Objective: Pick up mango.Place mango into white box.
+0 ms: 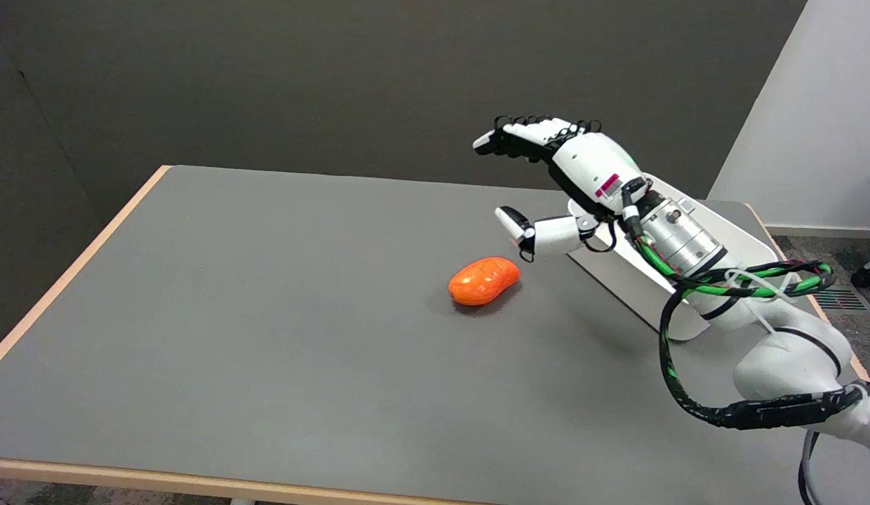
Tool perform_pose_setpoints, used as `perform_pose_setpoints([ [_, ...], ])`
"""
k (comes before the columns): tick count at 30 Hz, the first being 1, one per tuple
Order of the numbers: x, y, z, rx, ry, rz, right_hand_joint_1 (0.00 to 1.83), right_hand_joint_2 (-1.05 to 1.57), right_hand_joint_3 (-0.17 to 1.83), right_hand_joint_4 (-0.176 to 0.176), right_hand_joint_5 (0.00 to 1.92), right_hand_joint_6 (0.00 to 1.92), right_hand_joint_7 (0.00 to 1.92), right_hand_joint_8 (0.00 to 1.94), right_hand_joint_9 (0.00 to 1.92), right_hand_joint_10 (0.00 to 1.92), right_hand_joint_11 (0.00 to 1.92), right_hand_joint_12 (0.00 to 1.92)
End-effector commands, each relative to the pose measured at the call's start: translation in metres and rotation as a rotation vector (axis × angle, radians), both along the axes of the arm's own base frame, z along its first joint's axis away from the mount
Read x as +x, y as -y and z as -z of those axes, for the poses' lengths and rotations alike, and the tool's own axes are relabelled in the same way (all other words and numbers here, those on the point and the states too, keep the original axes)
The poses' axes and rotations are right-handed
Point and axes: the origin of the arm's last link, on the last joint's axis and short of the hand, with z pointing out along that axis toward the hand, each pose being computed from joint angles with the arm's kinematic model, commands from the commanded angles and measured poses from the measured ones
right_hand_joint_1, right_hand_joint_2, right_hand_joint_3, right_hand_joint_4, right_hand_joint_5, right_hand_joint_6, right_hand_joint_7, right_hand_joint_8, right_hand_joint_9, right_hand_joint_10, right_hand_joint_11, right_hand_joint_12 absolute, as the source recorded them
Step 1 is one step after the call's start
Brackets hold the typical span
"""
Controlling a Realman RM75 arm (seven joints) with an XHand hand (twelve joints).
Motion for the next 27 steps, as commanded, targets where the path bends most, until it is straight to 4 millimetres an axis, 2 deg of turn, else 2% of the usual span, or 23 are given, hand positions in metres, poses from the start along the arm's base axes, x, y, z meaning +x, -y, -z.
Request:
perform_pose_setpoints([
  [1, -0.011, 0.001, 0.020, 0.014, 0.012, 0.007, 0.71, 0.65, 0.98, 0.140, 0.34, 0.70, 0.49, 0.57, 0.42, 0.86, 0.35, 1.47],
  [11, 0.004, -0.004, 0.031, 0.034, 0.051, -0.033, 0.71, 0.66, 0.98, 0.142, 0.35, 0.72, 0.49, 0.57, 0.42, 0.87, 0.35, 1.48],
  [27, 0.009, -0.001, 0.026, 0.018, 0.029, -0.026, 0.72, 0.66, 0.98, 0.143, 0.35, 0.72, 0.49, 0.57, 0.43, 0.87, 0.36, 1.48],
])
